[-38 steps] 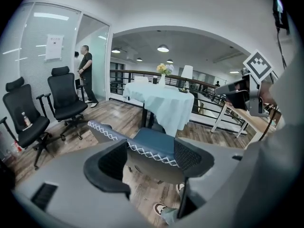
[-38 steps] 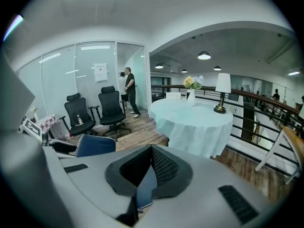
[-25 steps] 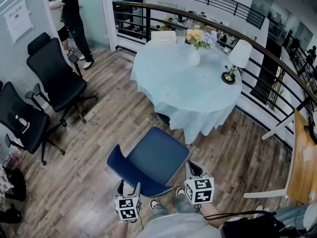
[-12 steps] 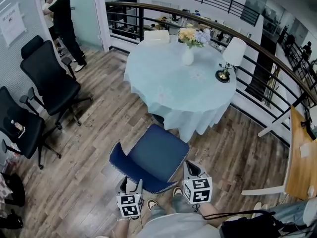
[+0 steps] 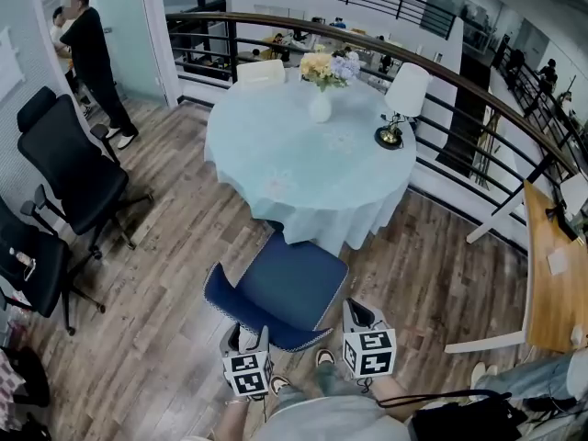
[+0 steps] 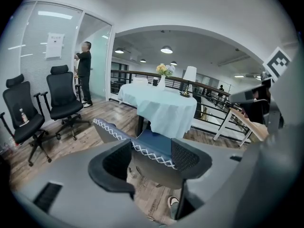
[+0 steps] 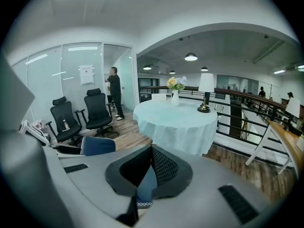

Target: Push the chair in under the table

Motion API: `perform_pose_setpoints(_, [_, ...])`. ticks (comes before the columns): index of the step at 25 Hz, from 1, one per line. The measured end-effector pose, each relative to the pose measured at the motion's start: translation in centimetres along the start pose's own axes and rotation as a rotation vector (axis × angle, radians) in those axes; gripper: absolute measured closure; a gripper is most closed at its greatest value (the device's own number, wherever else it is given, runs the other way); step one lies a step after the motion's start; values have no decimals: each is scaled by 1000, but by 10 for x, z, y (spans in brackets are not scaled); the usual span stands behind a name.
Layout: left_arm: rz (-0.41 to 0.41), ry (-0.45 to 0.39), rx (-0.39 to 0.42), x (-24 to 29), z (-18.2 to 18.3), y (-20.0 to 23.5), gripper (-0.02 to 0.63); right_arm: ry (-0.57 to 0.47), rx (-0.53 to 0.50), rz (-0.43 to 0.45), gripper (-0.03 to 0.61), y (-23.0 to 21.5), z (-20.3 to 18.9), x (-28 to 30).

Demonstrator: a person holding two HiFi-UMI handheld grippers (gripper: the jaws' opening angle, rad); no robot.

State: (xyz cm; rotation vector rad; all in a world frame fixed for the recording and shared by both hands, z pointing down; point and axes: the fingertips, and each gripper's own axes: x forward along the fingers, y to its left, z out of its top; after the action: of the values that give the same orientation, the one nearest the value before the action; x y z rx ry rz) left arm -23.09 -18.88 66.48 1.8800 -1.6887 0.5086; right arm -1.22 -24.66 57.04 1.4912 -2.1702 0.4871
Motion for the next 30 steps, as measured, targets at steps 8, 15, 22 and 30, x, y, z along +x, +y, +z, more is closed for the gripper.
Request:
perform_pose_setpoints(8, [11,2,2,21,8,-21,348,6,22,-27,561,-28,-3,-1])
perform_pose_setpoints(15, [56,5,-15,29,13,-26,348,14,35,-39,561,-47,-6,0])
perform_pose_setpoints(22, [61,-12,-25,45,26,-45,348,25,44,-35,561,-55,-12,1])
perform_pose_setpoints(30, [48,-24,-22,74,44,-69,348,28,67,-72,561,-81,-15,-3])
